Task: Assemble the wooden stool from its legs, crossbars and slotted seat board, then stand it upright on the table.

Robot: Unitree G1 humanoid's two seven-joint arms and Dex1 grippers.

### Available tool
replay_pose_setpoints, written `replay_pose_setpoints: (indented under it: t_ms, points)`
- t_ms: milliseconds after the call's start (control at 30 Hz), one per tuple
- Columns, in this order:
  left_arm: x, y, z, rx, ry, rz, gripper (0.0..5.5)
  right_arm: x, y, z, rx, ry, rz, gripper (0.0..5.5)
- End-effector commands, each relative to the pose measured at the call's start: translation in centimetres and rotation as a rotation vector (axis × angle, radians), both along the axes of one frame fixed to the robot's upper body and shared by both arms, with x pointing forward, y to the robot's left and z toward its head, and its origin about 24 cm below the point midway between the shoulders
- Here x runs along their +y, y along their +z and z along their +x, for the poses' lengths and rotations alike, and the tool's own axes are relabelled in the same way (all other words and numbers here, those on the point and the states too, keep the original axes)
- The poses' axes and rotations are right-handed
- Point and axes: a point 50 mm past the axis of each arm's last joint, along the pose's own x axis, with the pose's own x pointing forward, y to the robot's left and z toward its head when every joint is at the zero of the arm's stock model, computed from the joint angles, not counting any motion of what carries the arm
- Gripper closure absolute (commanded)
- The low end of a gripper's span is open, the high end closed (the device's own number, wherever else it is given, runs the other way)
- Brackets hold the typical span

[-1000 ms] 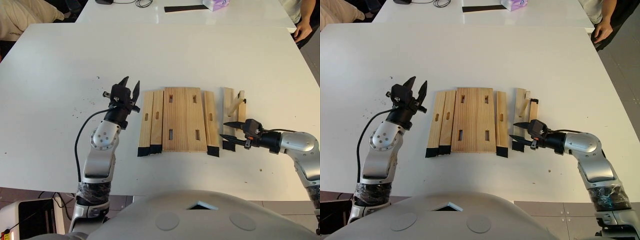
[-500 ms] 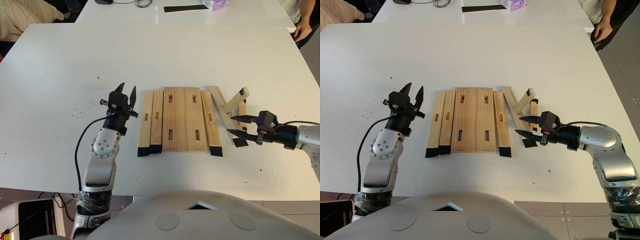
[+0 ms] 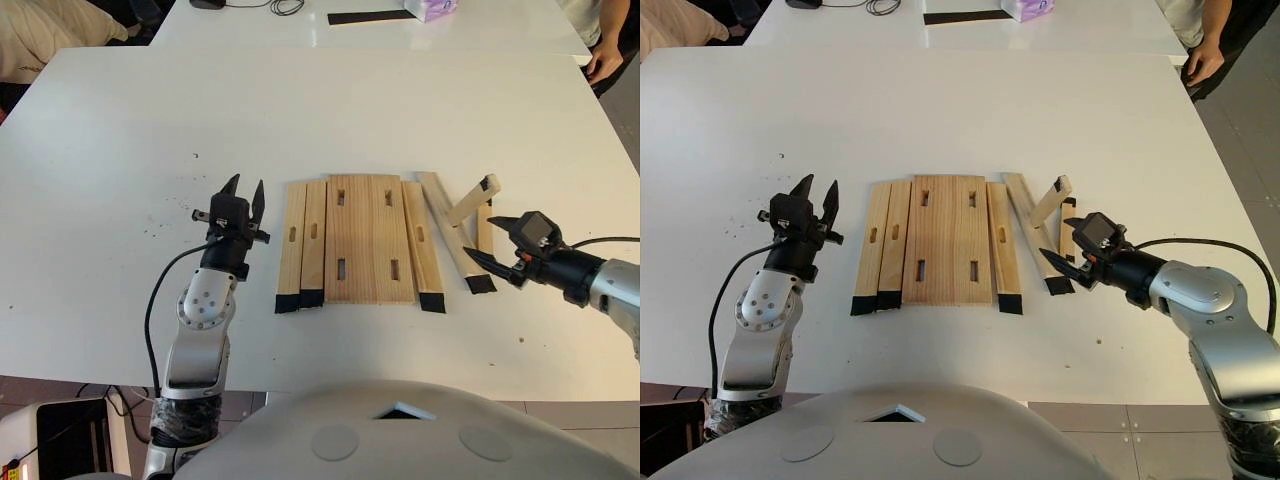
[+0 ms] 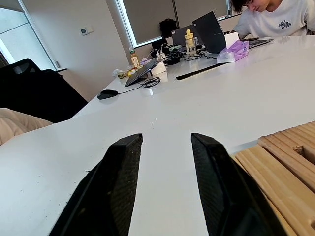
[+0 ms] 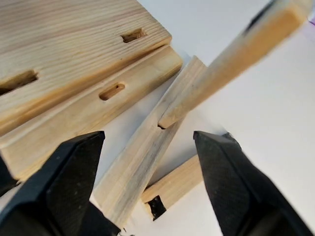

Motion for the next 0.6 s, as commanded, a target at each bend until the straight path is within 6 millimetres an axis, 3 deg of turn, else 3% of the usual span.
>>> replay_pose_setpoints:
  t_ms: [33,600]
  points:
    - [-0.2,0.2,0.2,-0.004,-0.016,0.014,3.66,0.0,-1.4,-0.5,0.052,-0.096,0.006,2.17]
    - [-0.6,0.5,1.1,0.008,-0.079,0.031,3.66,1.2,-5.5,-1.6,0.178,-0.264,0.105,2.17]
